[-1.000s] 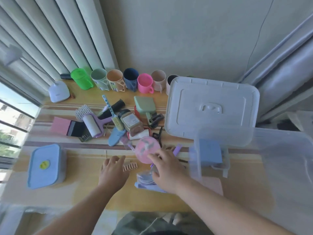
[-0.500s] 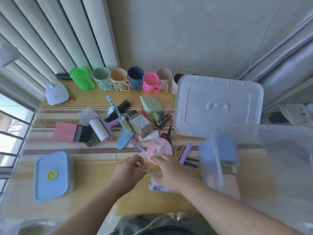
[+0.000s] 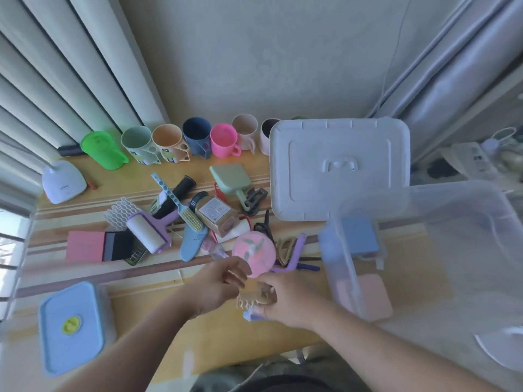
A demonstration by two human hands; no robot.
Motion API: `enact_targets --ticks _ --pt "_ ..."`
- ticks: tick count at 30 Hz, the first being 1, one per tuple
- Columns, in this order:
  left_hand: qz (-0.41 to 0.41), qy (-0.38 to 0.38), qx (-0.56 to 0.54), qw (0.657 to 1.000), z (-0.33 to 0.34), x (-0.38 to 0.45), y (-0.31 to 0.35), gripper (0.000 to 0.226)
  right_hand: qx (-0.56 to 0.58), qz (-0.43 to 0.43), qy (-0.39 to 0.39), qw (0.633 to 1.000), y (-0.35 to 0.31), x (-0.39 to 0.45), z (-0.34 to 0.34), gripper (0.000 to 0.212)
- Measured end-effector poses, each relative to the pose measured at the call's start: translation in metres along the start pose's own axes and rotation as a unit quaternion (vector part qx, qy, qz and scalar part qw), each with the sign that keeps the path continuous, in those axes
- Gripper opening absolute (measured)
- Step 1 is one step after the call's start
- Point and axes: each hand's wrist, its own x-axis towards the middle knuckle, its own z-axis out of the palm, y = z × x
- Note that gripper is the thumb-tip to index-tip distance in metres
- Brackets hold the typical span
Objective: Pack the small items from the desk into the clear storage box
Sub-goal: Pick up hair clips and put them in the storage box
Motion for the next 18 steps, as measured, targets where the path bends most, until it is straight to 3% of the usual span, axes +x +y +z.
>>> enact_targets --ticks 4,7,11,13,18 --pt "0.088 0.109 0.227 0.964 0.016 0.049 0.027 0.03 0.047 0.025 0.08 0.995 0.021 -0.025 -0.016 0.012" --pt "0.126 0.129 0.332 0.926 0.041 0.106 0.047 0.032 0.054 0.022 0.123 0.991 0.029 -0.049 -0.027 0.013" --pt "0.007 0.09 0.541 0.836 0.073 0.163 0.057 0.042 0.079 -0.017 0.196 0.977 0.021 -0.077 -0.033 0.015" --pt "-0.042 0.076 0.596 0.799 0.083 0.173 0.052 0.042 0.104 -0.022 0.229 0.968 0.019 -0.09 -0.04 0.017" --pt "-0.063 0.103 0.587 0.8 0.095 0.184 0.037 0.05 0.137 0.003 0.304 0.943 0.043 -0.119 -0.069 0.02"
